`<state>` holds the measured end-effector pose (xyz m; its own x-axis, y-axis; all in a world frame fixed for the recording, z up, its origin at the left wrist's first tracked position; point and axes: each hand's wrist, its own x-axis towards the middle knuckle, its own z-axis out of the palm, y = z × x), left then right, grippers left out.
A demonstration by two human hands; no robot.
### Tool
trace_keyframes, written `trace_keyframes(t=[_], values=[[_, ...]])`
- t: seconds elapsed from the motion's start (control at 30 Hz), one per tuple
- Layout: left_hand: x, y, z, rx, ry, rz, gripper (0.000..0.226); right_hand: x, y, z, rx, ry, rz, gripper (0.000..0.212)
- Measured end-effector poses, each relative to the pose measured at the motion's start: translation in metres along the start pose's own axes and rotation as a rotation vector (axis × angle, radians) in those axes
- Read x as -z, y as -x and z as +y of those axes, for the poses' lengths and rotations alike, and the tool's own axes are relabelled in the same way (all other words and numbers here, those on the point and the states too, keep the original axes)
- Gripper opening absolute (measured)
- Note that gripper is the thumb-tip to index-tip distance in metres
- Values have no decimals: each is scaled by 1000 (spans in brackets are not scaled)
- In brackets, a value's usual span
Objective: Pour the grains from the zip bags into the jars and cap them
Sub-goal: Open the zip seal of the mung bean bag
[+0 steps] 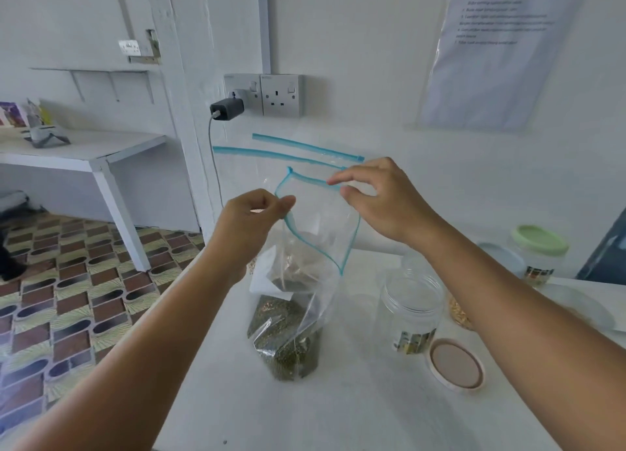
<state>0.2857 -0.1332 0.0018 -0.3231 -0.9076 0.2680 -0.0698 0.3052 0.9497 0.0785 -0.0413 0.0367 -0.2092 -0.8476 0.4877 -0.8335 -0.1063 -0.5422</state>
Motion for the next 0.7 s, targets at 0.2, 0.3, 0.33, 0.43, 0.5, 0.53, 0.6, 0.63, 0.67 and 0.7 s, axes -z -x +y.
trace_keyframes(t=[0.2, 0.3, 0.33, 0.43, 0.5, 0.53, 0.6, 0.63, 0.67, 0.7], values=[[-27, 27, -15, -150, -66, -126, 27, -12, -16, -33, 7, -264, -359, 26], [-34, 35, -25, -140, -61, -169, 19, -22, -16, -34, -93, -107, -490, 33], [-33, 37, -27, -119, -44, -199, 15, -25, -14, -32, -119, -28, -487, 34], [-19, 36, -44, -2, 77, -208, 10, -30, -9, -22, -163, 120, -357, 25], [0, 26, -72, 123, 98, -89, 9, -30, -6, -17, -158, 150, -338, 28], [10, 20, -89, 192, 57, -33, 9, -29, -5, -16, -161, 148, -339, 33], [26, 9, -123, 333, -20, 37, 9, -28, -3, -15, -164, 139, -322, 43], [31, 6, -138, 388, -27, 29, 10, -29, -3, -14, -159, 135, -305, 46], [34, 4, -150, 438, -11, 0, 13, -31, -2, -12, -155, 130, -286, 48], [36, 2, -159, 501, 15, -33, 17, -33, -2, -10, -152, 127, -268, 50]])
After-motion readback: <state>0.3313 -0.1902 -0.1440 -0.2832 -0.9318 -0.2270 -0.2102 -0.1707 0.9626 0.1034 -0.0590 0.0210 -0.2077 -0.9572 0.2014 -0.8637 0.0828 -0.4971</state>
